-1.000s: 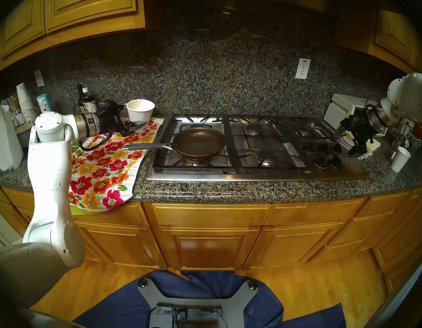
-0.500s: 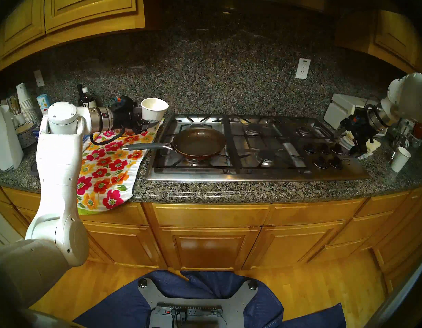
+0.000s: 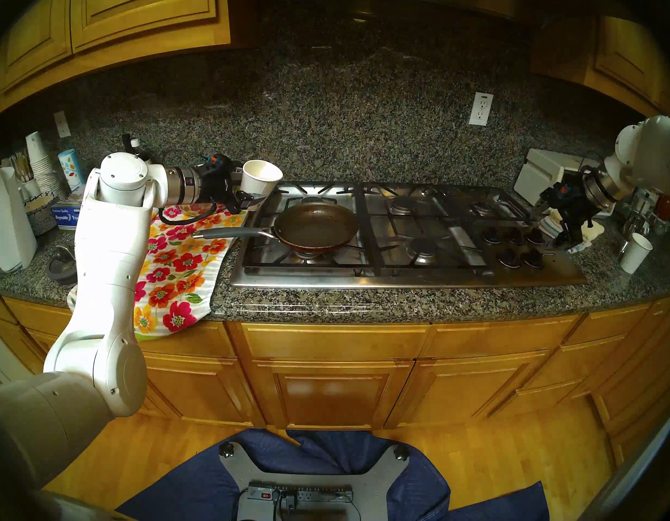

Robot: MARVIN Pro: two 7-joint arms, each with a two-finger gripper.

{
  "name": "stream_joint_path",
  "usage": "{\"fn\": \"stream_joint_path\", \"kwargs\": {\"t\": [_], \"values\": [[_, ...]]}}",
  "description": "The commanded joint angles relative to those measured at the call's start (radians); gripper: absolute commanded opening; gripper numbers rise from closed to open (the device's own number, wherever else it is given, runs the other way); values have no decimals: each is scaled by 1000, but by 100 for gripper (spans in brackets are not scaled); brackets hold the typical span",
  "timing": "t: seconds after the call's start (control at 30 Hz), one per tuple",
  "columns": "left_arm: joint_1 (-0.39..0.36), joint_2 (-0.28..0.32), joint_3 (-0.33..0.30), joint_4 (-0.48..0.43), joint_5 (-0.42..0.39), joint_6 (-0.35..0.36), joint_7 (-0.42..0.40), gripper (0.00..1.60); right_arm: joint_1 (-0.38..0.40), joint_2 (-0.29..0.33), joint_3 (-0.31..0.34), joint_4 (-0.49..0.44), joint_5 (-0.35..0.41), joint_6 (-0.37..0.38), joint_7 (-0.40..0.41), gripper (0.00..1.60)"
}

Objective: Pick up the water cup, pour water into the pot, turn on the stove

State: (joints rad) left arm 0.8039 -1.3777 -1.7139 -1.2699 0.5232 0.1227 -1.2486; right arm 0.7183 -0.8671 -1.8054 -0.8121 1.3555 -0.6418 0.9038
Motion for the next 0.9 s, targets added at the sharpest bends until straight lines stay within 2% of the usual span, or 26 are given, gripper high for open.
{"fn": "stream_joint_path", "kwargs": {"t": [0.0, 0.87], "values": [[-77, -18, 19, -20, 5, -24, 27, 99, 27, -5, -1, 21, 0, -1, -2, 160], [3, -20, 113, -130, 107, -127, 69, 96, 28, -5, -2, 21, 0, -2, -1, 160]]}}
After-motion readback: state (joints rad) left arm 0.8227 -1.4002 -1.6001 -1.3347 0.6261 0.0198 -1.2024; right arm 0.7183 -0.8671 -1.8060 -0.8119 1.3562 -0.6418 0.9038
